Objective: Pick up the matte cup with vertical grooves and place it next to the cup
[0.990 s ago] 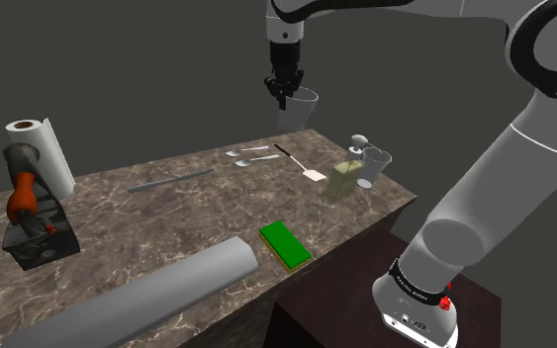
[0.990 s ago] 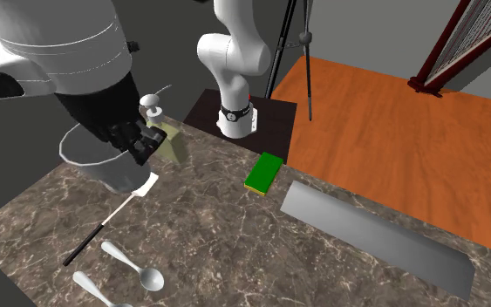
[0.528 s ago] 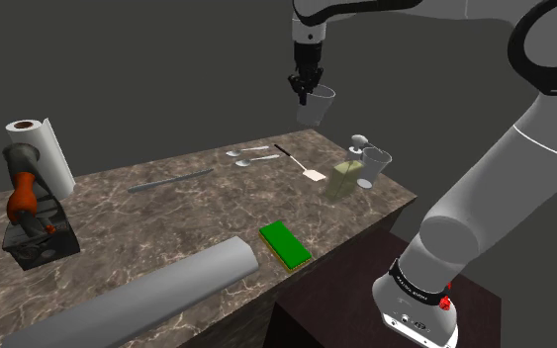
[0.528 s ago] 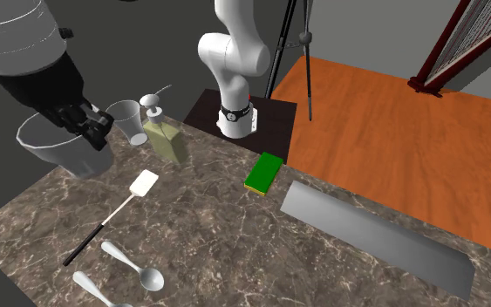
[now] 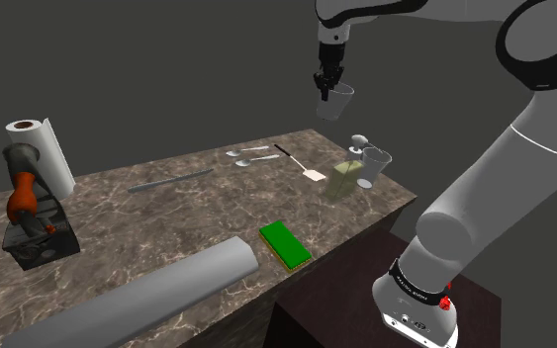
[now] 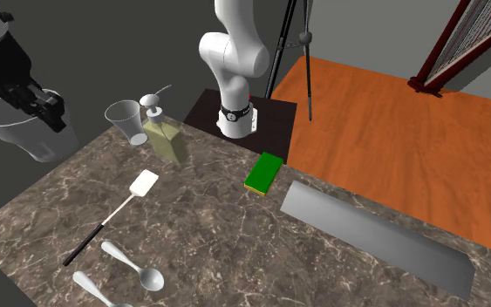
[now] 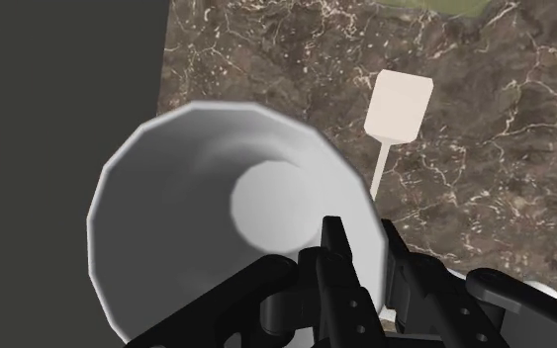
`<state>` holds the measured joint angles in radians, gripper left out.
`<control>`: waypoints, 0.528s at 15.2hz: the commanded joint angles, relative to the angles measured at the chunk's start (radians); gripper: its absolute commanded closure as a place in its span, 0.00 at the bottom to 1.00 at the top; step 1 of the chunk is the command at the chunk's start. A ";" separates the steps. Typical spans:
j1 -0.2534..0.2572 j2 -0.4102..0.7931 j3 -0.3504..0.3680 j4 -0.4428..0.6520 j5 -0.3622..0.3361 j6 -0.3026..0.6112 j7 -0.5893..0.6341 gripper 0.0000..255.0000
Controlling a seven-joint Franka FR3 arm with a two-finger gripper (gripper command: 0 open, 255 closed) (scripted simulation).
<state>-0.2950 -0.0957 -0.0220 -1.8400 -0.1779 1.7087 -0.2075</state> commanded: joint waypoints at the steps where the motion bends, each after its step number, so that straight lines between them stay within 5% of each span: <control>1: -0.021 0.017 -0.025 0.016 -0.003 0.010 -0.046 1.00; 8: -0.098 0.103 -0.111 0.111 -0.001 0.030 -0.209 1.00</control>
<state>-0.3820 -0.0042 -0.1214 -1.7412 -0.1797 1.7344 -0.3920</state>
